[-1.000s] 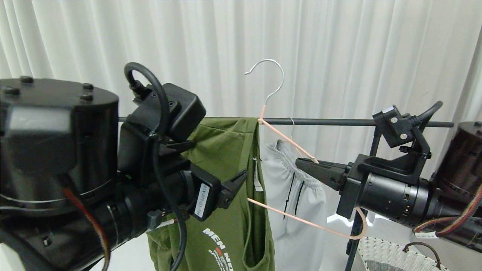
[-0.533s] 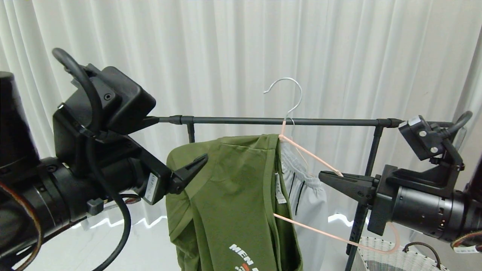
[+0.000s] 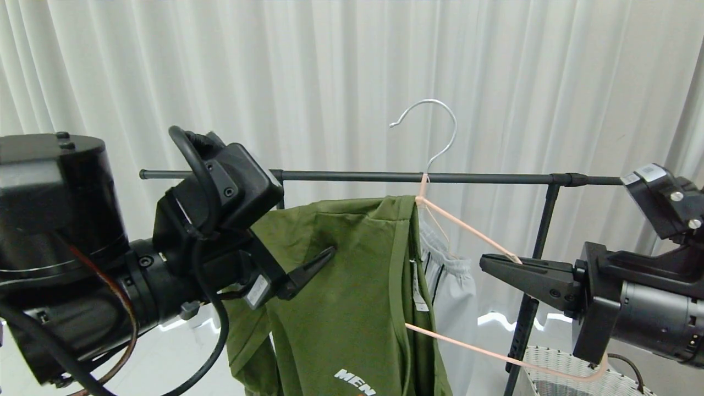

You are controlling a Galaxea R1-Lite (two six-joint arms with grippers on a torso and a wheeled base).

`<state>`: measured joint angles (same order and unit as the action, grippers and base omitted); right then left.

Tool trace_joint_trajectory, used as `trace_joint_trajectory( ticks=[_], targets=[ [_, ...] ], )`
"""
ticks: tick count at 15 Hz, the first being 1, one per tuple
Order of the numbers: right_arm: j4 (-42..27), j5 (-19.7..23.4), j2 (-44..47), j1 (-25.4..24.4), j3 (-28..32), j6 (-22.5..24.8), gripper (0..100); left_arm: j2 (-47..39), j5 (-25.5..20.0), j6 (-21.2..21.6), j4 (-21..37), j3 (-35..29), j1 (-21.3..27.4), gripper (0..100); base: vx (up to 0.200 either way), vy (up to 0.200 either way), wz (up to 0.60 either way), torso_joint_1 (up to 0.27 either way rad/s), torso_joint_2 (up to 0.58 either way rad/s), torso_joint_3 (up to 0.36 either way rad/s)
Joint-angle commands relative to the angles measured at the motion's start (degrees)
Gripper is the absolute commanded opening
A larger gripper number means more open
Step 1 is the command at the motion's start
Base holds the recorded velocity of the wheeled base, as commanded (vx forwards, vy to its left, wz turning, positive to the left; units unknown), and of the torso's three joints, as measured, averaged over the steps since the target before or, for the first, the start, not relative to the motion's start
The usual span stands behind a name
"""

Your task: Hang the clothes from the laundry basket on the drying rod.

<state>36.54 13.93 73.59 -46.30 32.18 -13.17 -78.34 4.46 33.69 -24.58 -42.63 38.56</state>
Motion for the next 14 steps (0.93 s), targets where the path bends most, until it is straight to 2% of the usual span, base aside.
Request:
trace_joint_trajectory(
  ticks=[1, 6, 12, 13, 14],
  targets=[
    [0.0, 0.1, -0.2, -0.7, -0.5, 0.0, 0, -2.9, 0.0, 0.1, -1.8, -0.1, -0.4, 100, 0.000, 0.000, 0.00, 0.000, 0.00, 0.000],
    [-1.7, 3.5, -0.6, -0.7, -1.2, 1.0, 0, -4.5, -0.2, 4.5, -4.3, 0.5, -3.8, 100, 0.000, 0.000, 0.00, 0.000, 0.00, 0.000],
    [-1.8, 4.1, -0.6, -2.0, -1.5, 1.0, 0, -4.5, -1.0, 4.5, -4.3, 0.7, -3.7, 100, 0.000, 0.000, 0.00, 0.000, 0.00, 0.000],
    [-1.8, 4.1, -0.6, -2.0, -1.8, 1.0, 0, -4.5, -1.3, 4.5, -4.3, 0.7, -3.7, 0, 0.000, 0.000, 0.00, 0.000, 0.00, 0.000],
    [-1.8, 4.1, -0.6, -2.0, -1.9, 1.1, 0, -4.5, -1.4, 4.6, -4.3, 0.7, -3.7, 0, 0.000, 0.000, 0.00, 0.000, 0.00, 0.000]
  ],
)
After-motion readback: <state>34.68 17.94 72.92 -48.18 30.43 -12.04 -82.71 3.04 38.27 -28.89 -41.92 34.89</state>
